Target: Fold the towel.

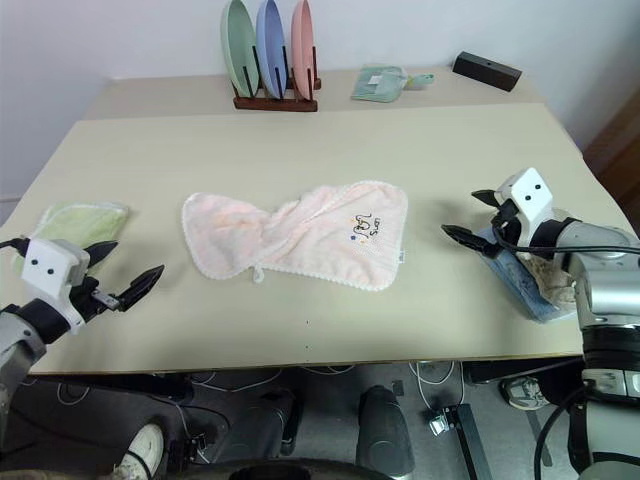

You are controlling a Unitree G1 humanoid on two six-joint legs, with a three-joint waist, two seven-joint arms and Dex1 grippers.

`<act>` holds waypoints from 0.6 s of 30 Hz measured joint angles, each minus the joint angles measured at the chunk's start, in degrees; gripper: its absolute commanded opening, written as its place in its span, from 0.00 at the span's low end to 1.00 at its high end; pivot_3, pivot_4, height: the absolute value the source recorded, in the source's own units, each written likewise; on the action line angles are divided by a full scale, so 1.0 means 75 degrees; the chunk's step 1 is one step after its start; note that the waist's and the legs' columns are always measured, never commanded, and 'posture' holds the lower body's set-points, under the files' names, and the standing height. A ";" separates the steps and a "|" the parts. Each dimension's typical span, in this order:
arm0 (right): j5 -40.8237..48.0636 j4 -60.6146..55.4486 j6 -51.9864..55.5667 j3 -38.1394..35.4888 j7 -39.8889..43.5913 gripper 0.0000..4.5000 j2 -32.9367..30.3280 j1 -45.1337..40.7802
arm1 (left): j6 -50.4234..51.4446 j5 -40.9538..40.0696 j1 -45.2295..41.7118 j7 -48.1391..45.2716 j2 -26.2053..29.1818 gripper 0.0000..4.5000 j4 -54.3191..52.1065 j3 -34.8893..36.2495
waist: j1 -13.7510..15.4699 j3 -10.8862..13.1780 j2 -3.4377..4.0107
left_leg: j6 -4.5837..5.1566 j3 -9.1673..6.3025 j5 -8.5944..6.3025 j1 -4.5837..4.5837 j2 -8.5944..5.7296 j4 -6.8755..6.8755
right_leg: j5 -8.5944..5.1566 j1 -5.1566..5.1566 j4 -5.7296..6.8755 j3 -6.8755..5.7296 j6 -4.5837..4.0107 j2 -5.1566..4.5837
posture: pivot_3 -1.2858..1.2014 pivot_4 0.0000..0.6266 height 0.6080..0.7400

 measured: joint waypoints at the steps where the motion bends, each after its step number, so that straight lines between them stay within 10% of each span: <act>1: 0.0000 -0.0030 0.0022 0.0024 -0.0015 1.00 0.0014 -0.0003 | 0.0006 0.0001 0.0008 0.0003 -0.0021 0.99 -0.0013 -0.0004 | 0.0001 0.0000 0.0000 | 0.0000 0.0000 0.0000 0.0000 0.0000 0.0000 | 0.0000 0.0000 0.0000 0.0000 0.0000 0.0000 | 0.52 0.24 1.00; 18: -0.0007 -0.0474 0.0399 0.0323 -0.0432 1.00 0.0385 -0.0164 | 0.0022 0.0032 0.0124 0.0172 -0.0146 0.99 -0.0225 -0.0083 | 0.0009 0.0001 -0.0001 | 0.0000 0.0002 0.0000 -0.0002 0.0000 0.0001 | 0.0000 -0.0003 0.0000 0.0003 -0.0001 0.0000 | 0.52 0.24 1.00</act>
